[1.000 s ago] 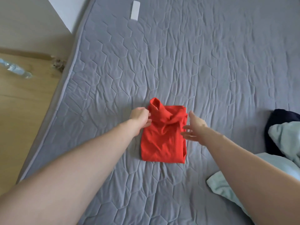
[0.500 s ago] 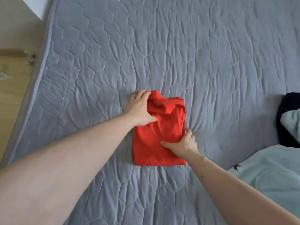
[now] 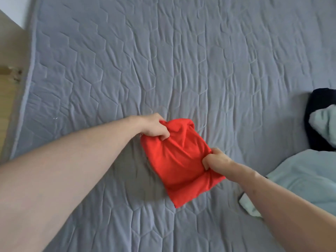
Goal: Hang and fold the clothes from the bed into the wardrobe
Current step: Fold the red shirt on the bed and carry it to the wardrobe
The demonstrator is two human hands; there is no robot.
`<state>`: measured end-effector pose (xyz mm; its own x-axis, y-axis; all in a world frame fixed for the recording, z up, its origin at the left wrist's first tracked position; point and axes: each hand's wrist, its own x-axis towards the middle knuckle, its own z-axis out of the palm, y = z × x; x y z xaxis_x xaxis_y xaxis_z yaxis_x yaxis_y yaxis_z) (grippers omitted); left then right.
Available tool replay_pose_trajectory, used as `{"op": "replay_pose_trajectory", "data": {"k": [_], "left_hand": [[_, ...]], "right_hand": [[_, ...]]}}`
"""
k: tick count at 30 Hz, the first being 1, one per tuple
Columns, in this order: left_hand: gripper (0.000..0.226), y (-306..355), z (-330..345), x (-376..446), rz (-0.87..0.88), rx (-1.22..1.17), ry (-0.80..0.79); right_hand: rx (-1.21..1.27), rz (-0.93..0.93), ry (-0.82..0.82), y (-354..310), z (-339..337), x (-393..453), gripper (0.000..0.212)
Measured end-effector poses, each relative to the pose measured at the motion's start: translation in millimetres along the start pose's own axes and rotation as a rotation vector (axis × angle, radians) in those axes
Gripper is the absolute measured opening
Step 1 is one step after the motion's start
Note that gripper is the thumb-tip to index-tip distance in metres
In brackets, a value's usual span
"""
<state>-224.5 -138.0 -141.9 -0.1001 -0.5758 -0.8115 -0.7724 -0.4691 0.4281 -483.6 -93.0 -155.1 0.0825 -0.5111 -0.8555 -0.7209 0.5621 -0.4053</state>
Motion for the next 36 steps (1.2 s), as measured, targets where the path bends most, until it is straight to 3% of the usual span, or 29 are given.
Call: {"op": "replay_pose_trajectory", "data": {"k": [4, 7, 9, 12, 16, 18, 21, 24, 29, 36], "left_hand": [[0.044, -43, 34, -33, -0.135, -0.359, 0.099], [0.067, -79, 62, -49, -0.306, -0.508, 0.141], [0.074, -90, 70, -51, -0.297, -0.502, 0.203], [0.091, -82, 68, -45, -0.145, -0.509, 0.287], [0.109, -65, 64, -32, -0.081, -0.602, 0.200], [0.091, -61, 62, -33, -0.128, -0.652, 0.141], [0.059, -54, 69, -47, -0.233, -0.756, 0.002], [0.049, -55, 81, -66, -0.235, -0.893, -0.007], [0.023, -63, 105, -112, -0.249, -1.164, -0.043], [0.030, -68, 108, -237, -0.206, -1.321, -0.093]], "right_hand": [[0.052, -0.036, 0.050, 9, -14, 1, 0.035], [0.223, -0.008, 0.402, 29, -4, -3, 0.062], [0.381, 0.065, 0.534, 45, 15, -12, 0.076], [0.548, 0.064, 0.482, 59, 54, -26, 0.081], [0.601, 0.035, 0.428, 58, 94, -31, 0.100], [0.675, 0.065, 0.472, 55, 99, -27, 0.089], [0.876, 0.150, 0.428, 52, 87, -26, 0.048], [0.947, 0.199, 0.332, 54, 67, -38, 0.025], [0.874, 0.161, 0.217, 48, 47, -75, 0.027], [0.714, -0.021, 0.081, 16, 30, -188, 0.033]]}}
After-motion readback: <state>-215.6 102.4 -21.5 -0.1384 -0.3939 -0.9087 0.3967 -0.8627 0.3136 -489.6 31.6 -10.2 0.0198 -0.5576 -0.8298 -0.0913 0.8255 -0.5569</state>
